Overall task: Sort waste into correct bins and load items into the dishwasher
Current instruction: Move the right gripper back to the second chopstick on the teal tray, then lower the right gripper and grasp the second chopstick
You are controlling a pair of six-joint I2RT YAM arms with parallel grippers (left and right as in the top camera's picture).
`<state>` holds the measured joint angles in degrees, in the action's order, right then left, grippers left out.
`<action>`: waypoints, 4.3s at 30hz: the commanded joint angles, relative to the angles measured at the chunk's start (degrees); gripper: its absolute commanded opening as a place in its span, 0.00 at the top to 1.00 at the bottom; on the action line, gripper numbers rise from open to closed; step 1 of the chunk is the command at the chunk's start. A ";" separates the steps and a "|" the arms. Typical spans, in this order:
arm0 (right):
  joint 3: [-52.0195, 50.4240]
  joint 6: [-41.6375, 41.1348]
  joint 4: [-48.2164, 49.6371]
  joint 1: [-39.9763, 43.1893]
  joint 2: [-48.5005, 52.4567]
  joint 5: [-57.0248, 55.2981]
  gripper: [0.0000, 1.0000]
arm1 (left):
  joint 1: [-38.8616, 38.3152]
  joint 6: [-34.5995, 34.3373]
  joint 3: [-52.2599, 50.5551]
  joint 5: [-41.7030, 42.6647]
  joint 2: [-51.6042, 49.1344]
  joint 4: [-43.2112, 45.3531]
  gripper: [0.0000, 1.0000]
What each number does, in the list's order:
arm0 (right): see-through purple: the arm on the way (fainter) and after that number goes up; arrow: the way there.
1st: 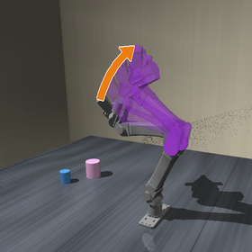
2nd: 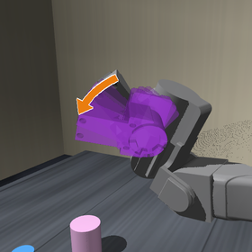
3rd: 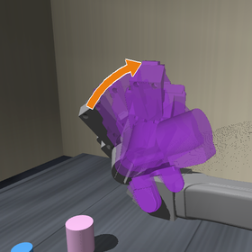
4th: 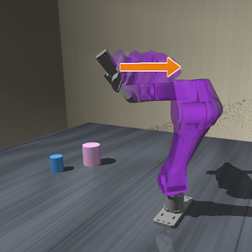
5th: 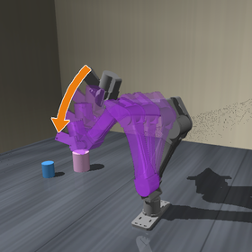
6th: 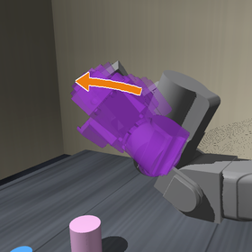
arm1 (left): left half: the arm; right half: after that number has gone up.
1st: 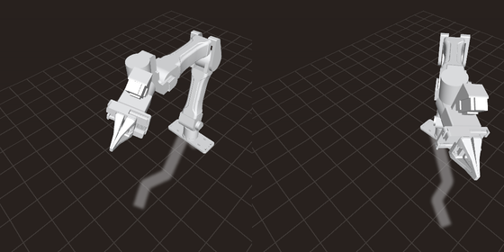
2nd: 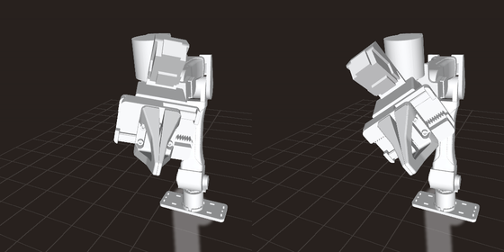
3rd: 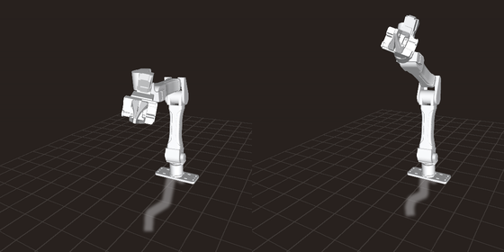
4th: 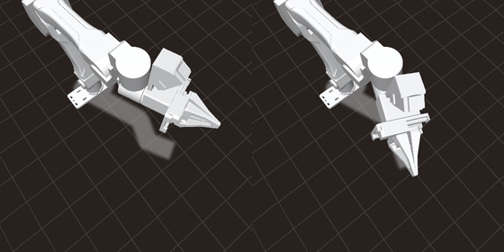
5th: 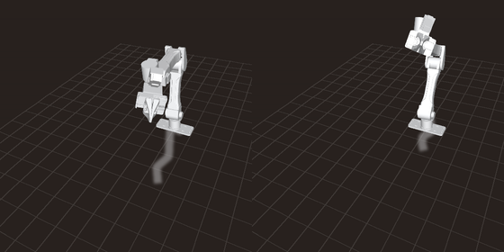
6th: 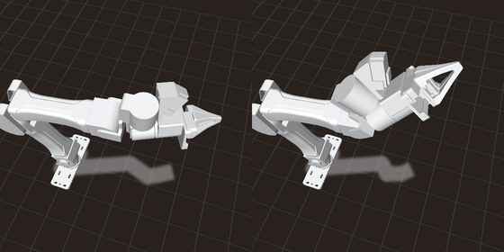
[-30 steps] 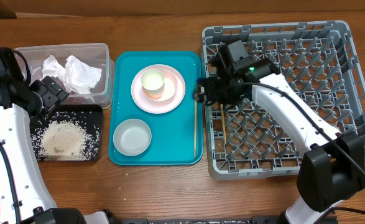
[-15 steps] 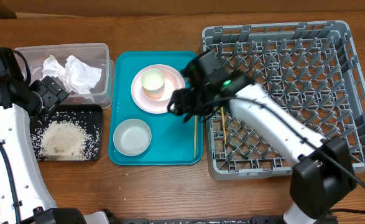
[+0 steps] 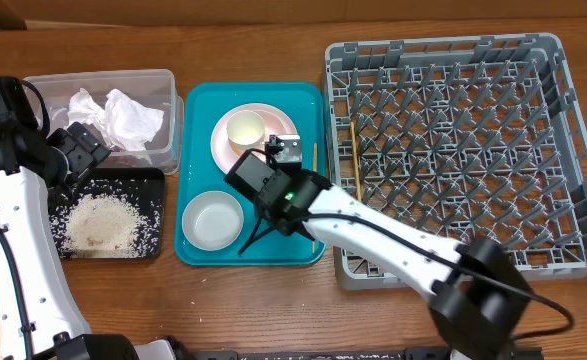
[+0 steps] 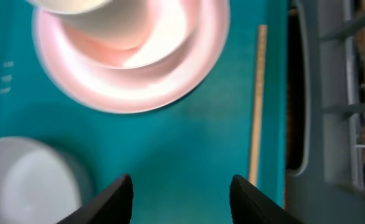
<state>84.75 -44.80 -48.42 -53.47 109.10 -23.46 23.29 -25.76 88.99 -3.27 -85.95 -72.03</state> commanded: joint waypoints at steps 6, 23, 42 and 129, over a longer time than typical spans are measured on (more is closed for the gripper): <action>0.72 -2.01 0.15 3.45 7.06 -3.76 0.45 | -0.07 0.46 0.85 -0.13 -0.20 0.04 0.00; 0.70 -9.07 0.81 7.96 10.62 7.21 0.34 | -0.07 0.46 0.85 -0.13 -0.20 0.04 0.00; -3.04 -9.03 5.09 7.87 10.62 12.74 0.41 | -0.07 0.46 0.85 -0.13 -0.20 0.07 0.00; -3.80 1.31 5.64 10.58 9.99 19.32 0.51 | -0.07 0.46 0.85 -0.13 -0.20 0.04 0.00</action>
<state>81.36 -42.98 -43.07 -43.16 118.30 -6.28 23.29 -25.76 88.99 -3.27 -85.95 -72.03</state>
